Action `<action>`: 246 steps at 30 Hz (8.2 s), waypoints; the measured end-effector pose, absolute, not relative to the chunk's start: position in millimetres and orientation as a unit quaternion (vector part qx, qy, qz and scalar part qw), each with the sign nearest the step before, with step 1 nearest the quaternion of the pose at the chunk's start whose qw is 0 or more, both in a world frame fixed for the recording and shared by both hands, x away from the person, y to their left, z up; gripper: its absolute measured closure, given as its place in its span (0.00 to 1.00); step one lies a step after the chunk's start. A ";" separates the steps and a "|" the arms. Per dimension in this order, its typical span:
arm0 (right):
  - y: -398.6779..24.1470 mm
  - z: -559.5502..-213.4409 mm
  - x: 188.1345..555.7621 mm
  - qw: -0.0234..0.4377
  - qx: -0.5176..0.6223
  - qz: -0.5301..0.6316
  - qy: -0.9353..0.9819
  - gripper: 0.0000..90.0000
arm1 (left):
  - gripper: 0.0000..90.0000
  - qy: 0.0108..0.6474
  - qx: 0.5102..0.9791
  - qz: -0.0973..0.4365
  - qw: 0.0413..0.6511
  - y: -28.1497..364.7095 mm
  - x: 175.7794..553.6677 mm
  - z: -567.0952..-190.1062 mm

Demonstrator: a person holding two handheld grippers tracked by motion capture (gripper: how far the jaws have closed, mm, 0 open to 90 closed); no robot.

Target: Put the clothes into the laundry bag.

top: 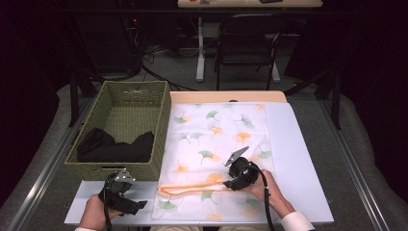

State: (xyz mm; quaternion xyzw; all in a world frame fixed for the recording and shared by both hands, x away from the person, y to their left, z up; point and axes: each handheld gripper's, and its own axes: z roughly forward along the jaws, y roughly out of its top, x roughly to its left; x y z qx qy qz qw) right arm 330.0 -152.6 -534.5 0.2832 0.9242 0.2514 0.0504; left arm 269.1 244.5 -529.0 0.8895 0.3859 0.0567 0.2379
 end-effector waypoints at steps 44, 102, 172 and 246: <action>-154.6 -522.1 333.2 0.089 0.294 0.283 0.909 0.98 | 0.07 0.321 0.913 0.027 0.253 242.2 262.4 -498.5; -155.8 -516.3 331.9 0.116 0.296 0.282 0.905 0.98 | 0.00 0.216 0.963 0.113 0.114 259.4 408.1 -399.4; -155.7 -515.4 330.8 0.122 0.290 0.272 0.910 0.98 | 0.68 0.217 0.972 0.023 0.084 277.2 432.6 -472.4; -162.1 -513.7 329.8 0.123 0.307 0.280 0.901 0.98 | 0.68 0.130 0.980 0.029 0.146 178.7 326.2 -332.5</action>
